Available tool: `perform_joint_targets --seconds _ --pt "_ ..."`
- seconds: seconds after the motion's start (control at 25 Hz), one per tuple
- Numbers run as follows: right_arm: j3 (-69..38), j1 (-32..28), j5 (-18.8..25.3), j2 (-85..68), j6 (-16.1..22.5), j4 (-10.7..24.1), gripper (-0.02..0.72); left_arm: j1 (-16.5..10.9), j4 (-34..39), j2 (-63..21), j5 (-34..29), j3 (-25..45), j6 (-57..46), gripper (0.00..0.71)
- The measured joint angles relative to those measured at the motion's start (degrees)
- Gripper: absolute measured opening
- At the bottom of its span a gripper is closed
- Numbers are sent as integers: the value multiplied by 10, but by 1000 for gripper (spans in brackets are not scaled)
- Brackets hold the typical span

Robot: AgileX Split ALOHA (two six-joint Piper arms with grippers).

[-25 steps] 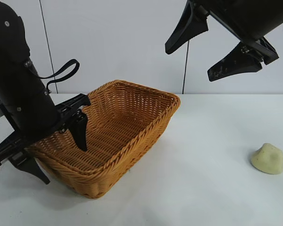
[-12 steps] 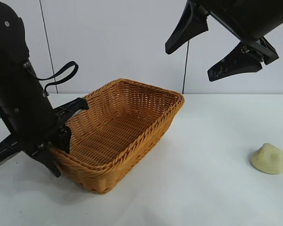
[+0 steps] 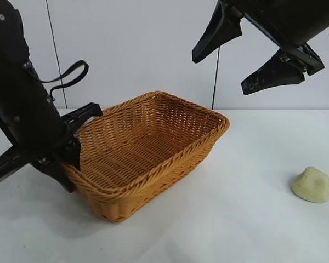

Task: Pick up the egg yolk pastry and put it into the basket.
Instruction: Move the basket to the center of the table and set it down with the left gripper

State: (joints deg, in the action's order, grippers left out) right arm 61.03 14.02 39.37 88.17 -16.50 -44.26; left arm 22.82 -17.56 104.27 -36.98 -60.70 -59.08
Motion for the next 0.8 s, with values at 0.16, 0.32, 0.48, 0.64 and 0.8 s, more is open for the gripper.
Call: perform_joint_targets --seconds 0.16,0.32,0.48,0.64,0.8 --pt "0 0 1 0 1 0 670 -44 -5 -18 -43 -24 68 82" --pt "0 0 3 0 1 0 670 -75 -17 -20 -82 -62 164 81" --pt "0 0 7 0 1 0 670 -94 -22 -20 -116 -97 257 81" --pt "0 0 9 0 1 2 670 -101 -22 -8 -162 -130 341 81" --pt "0 0 11 0 1 5 670 -101 -22 32 -215 -171 410 80"
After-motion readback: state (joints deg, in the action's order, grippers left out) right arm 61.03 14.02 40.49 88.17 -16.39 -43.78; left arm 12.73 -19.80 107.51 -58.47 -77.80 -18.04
